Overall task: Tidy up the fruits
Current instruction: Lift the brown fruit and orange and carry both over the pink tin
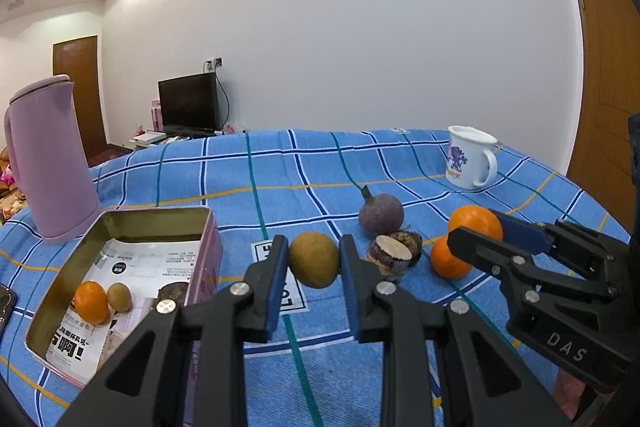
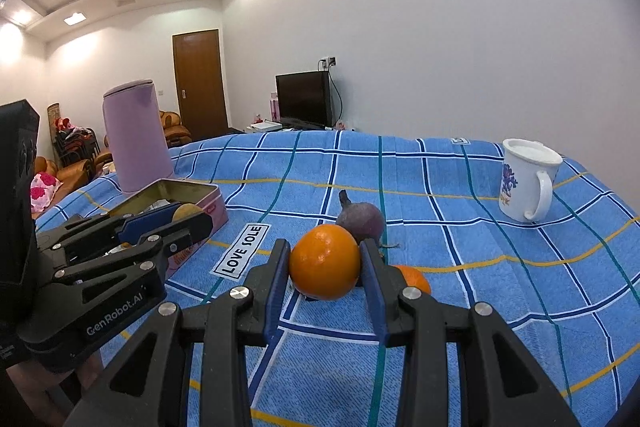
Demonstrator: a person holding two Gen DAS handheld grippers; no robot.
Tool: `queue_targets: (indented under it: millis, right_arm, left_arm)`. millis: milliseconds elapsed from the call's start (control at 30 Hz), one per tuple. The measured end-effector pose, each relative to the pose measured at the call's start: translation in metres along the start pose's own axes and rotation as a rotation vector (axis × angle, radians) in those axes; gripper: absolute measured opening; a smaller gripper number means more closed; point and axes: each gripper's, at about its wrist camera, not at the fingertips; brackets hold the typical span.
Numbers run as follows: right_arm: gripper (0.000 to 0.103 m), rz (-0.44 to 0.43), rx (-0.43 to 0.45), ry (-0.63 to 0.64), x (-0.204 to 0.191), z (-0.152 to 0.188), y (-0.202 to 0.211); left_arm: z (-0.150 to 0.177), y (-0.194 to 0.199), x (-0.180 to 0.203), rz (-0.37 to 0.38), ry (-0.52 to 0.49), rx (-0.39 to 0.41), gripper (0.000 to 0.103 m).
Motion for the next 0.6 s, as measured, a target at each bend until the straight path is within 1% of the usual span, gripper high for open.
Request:
queue_targets:
  millis: [367,600]
  right_arm:
    - [0.037,0.001,0.034,0.010,-0.003,0.000,0.006]
    - [0.037,0.002,0.069,0.018,-0.005,0.001,0.013]
  left_arm:
    - [0.001,0.007,-0.001,-0.006,0.005,0.037,0.027]
    - [0.001,0.013,0.001,-0.024,-0.002,0.066,0.027]
Point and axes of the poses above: each gripper's, at about its wrist camera, not at the fingertips, and y roughly against the way its jaws point, x to its right, z to its underside, and after that the axes turned 9 degrees about z, right-handed
